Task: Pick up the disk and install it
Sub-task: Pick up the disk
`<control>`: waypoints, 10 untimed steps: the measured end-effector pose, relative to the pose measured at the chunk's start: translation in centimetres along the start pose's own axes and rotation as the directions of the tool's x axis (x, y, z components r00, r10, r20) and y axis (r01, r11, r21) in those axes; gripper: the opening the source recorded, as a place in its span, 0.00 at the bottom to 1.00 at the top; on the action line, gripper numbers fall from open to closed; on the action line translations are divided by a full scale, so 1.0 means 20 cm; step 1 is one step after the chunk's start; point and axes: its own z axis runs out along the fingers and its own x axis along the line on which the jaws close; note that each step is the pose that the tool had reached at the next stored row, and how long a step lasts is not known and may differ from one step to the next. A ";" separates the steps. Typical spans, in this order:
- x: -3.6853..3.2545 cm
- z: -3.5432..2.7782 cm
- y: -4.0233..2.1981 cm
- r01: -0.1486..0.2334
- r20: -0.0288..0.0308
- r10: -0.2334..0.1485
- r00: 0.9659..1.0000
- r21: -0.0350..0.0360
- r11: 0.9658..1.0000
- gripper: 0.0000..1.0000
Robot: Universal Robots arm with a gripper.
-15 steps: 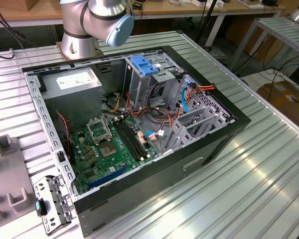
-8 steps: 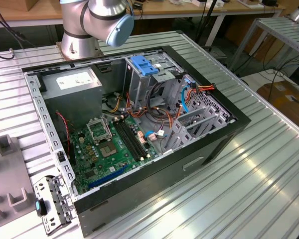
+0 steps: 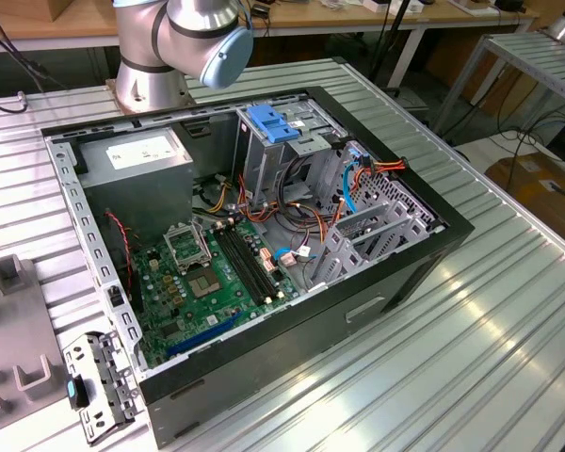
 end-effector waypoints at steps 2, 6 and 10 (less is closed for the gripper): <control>-0.001 0.001 0.000 0.029 -0.001 -0.029 1.000 0.000 1.000 0.11; -0.001 0.001 0.000 0.036 -0.001 -0.036 0.999 0.000 0.999 0.11; -0.001 0.001 0.000 0.036 -0.001 -0.036 0.999 0.000 0.999 0.11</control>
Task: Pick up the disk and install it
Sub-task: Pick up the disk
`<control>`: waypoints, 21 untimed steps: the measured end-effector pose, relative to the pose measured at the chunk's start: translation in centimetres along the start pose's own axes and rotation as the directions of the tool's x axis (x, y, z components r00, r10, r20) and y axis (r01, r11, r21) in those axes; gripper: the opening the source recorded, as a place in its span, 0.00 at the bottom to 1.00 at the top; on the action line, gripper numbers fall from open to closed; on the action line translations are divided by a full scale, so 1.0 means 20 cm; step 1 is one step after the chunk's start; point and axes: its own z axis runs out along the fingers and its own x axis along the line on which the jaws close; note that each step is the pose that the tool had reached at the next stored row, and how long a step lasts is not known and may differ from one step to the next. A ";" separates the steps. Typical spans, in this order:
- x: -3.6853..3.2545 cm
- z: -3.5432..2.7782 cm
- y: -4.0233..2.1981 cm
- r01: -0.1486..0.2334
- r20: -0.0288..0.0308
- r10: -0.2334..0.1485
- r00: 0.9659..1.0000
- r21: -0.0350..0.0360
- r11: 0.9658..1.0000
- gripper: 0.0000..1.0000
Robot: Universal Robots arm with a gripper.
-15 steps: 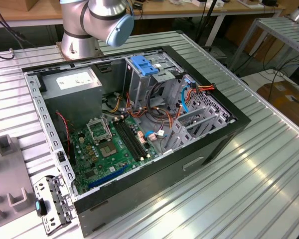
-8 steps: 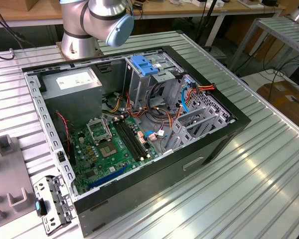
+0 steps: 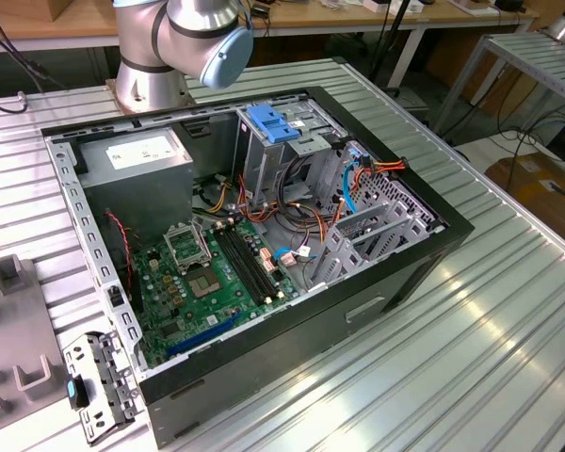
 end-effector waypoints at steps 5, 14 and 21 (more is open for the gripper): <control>0.000 0.000 0.000 0.000 0.000 0.000 1.000 0.000 1.000 0.11; -0.001 0.011 0.000 0.113 -0.004 -0.113 0.994 0.005 0.994 0.11; -0.022 0.034 0.007 0.189 -0.006 -0.188 0.982 0.023 0.982 0.17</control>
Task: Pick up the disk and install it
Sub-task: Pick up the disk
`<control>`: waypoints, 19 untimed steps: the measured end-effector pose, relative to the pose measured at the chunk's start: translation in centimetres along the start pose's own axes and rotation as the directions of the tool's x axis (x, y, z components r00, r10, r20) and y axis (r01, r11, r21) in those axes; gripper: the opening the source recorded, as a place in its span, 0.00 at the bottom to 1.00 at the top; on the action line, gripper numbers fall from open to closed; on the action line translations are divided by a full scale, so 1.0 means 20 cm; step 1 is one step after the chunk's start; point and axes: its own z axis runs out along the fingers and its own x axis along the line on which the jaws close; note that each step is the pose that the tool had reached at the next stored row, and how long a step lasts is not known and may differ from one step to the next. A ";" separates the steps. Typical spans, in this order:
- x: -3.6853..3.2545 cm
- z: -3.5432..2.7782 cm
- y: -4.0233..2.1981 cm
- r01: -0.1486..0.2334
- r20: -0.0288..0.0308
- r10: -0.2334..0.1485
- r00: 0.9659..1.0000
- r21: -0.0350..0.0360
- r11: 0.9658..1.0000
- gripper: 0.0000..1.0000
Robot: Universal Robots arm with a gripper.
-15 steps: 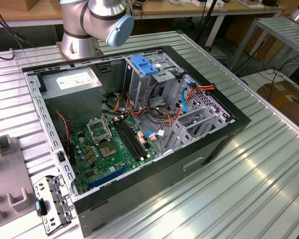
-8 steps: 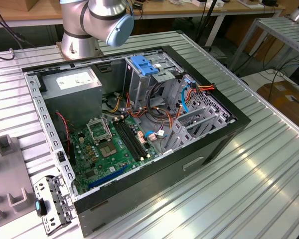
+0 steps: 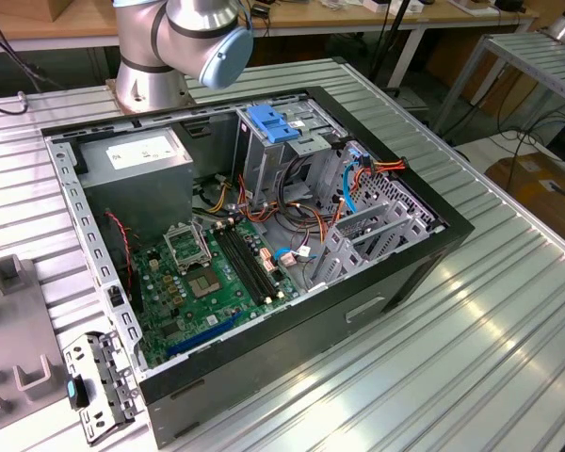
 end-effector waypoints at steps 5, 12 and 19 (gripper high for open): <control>0.000 0.037 0.000 0.145 -0.003 -0.145 0.989 0.000 0.989 0.48; -0.018 0.145 0.022 0.219 -0.004 -0.219 0.976 0.000 0.976 0.54; -0.019 0.217 0.039 0.219 -0.004 -0.219 0.976 0.000 0.976 0.54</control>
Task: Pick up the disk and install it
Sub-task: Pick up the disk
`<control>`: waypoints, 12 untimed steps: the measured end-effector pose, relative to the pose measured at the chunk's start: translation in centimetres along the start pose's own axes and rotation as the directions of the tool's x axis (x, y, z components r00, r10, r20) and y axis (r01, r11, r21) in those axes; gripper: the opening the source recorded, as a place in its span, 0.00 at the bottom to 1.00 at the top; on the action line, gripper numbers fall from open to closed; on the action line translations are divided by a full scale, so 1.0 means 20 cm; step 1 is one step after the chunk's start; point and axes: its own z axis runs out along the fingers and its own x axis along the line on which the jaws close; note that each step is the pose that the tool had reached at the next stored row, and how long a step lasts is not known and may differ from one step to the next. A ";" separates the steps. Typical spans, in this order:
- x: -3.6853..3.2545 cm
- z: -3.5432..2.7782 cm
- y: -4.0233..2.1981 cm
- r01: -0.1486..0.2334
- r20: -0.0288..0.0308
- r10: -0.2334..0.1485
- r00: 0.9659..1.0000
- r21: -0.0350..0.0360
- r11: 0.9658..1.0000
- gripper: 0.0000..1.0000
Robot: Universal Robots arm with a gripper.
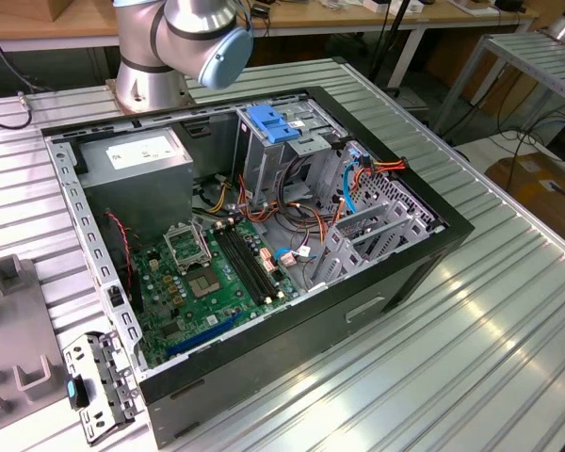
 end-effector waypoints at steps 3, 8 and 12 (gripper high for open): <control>-0.005 0.031 -0.001 0.000 0.000 0.000 1.000 0.000 1.000 0.54; -0.025 0.081 0.003 0.000 0.000 0.000 1.000 0.000 1.000 0.54; -0.026 0.090 0.009 0.000 0.000 0.000 1.000 0.001 1.000 0.54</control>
